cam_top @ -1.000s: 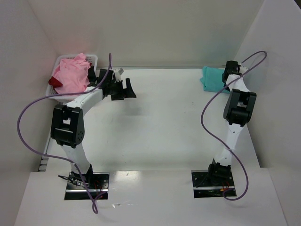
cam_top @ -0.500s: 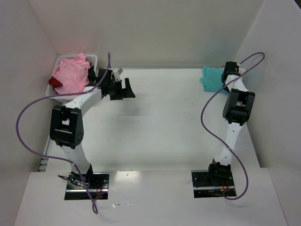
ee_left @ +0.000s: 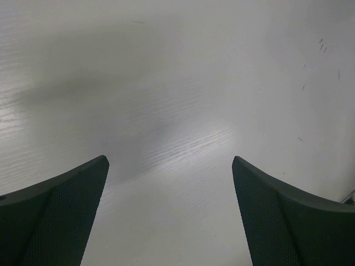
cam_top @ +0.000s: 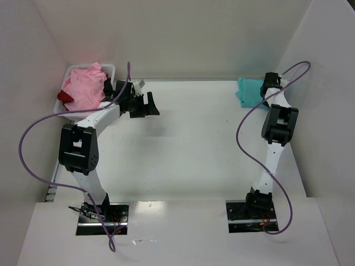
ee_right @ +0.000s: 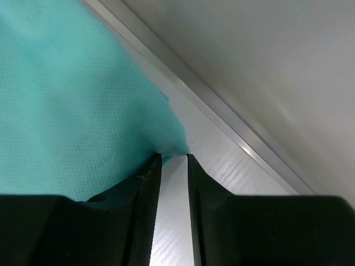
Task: Fold and stack the t-shirts
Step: Put the neatly folded tshirt into the corner of the board with the right arm
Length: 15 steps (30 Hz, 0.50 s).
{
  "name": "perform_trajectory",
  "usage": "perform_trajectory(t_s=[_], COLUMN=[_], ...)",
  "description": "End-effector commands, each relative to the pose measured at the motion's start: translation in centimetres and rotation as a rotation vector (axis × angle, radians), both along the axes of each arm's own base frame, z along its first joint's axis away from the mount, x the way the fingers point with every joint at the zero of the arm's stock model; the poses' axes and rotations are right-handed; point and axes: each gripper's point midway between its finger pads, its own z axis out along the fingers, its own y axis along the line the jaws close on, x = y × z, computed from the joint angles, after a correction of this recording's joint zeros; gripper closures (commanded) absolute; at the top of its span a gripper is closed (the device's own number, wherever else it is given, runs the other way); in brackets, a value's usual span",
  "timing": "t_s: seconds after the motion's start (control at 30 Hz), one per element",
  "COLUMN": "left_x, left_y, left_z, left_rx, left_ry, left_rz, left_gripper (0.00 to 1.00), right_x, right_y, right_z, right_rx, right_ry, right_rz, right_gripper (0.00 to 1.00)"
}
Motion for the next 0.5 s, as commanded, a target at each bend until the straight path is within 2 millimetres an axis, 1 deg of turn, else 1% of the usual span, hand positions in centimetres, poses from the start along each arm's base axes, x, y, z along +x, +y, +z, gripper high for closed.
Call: perform_trajectory(t_s=[0.0,0.03,0.13,0.17,0.2,0.23,0.27,0.3,0.33,0.37,0.4,0.43,0.47], left_x=[0.4,0.6,0.4,0.4,0.4,0.4,0.4,0.2,0.2,0.2,0.1,-0.1,-0.1], left_y=[0.1,0.1,0.1,0.1,0.1,0.1,0.1,0.2,0.2,0.2,0.2,0.2,0.2], left_z=[0.3,0.7,0.6,0.6,0.6,0.6,1.0,0.6,1.2,1.2,1.6,2.0,2.0], left_rx=[0.0,-0.002,0.0,0.0,0.0,0.0,-0.002,0.0,-0.002,-0.002,-0.004,-0.005,-0.005], left_ry=[-0.018,-0.027,-0.018,-0.018,-0.018,-0.018,-0.027,-0.018,-0.03,-0.03,-0.04,-0.046,-0.046], left_rz=[-0.013,-0.013,-0.013,-0.013,-0.013,-0.013,-0.013,-0.013,-0.013,-0.013,-0.013,-0.013,-0.013], left_gripper=[0.0,0.0,0.0,0.0,0.0,0.0,0.0,0.0,0.0,0.0,0.0,0.0,0.0], right_x=[1.2,1.4,1.6,1.8,1.5,1.6,1.3,1.0,1.0,0.5,0.3,0.7,-0.4], right_y=[-1.1,-1.1,-0.9,-0.8,-0.7,0.1,0.5,0.8,1.6,3.4,4.3,6.0,7.4], right_z=[1.7,2.1,2.0,2.4,2.3,2.6,3.3,3.8,4.6,6.2,7.6,9.2,9.0], right_rx=[-0.052,-0.054,-0.045,-0.035,-0.032,-0.017,-0.003,0.01,0.02,0.061,0.066,0.061,0.075], right_ry=[-0.049,-0.057,-0.06,-0.072,-0.06,-0.059,-0.068,-0.071,-0.082,-0.107,-0.126,-0.174,-0.166], right_rz=[-0.024,-0.024,-0.016,-0.007,-0.007,0.014,0.016,0.017,0.035,0.084,0.114,0.16,0.185], right_gripper=[0.68,0.67,0.67,0.66,0.65,0.57,0.48,0.42,0.37,0.25,0.18,0.11,0.0])
